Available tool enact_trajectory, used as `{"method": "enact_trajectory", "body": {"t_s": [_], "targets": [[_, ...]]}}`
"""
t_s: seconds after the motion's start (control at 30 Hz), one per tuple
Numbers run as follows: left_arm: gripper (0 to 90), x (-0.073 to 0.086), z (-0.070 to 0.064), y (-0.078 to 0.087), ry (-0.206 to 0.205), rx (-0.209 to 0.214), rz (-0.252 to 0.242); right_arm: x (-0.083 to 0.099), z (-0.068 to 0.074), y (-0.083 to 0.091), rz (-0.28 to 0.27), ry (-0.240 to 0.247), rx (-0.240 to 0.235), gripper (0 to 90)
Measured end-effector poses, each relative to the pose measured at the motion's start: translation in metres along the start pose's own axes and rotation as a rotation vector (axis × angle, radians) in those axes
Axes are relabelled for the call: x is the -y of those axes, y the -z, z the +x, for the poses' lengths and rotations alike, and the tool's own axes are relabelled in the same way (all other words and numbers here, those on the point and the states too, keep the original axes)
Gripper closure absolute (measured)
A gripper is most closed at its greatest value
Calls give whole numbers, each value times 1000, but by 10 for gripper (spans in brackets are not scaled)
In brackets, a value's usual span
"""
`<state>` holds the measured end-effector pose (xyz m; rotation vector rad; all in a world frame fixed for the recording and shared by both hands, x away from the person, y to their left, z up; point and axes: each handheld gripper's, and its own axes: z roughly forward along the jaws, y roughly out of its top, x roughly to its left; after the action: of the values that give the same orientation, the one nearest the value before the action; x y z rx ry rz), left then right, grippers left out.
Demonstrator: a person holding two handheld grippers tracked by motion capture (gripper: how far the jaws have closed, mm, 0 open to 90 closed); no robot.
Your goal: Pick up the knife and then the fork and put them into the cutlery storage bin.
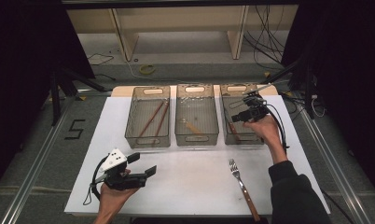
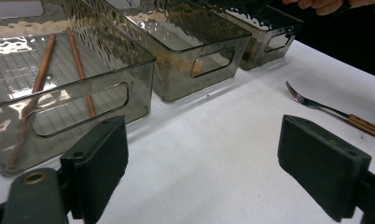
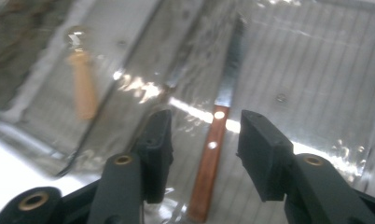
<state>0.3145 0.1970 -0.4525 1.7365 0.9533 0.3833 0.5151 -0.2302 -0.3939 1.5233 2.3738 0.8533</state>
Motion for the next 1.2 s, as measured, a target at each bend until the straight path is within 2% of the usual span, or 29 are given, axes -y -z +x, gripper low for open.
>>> {"method": "enact_trajectory", "body": {"t_s": [0.27,0.63,0.93,1.2], "targets": [[156,0,-1,0,-1,0,0,30,29,29,-37,110,-48,454],[156,0,-1,0,0,-1,4,82,42,45,-41,152,-83,421],[156,0,0,0,1,-4,1,119,53,48,25,195,-106,401],[155,0,-1,0,0,-4,0,143,64,47,79,228,-107,394]]}}
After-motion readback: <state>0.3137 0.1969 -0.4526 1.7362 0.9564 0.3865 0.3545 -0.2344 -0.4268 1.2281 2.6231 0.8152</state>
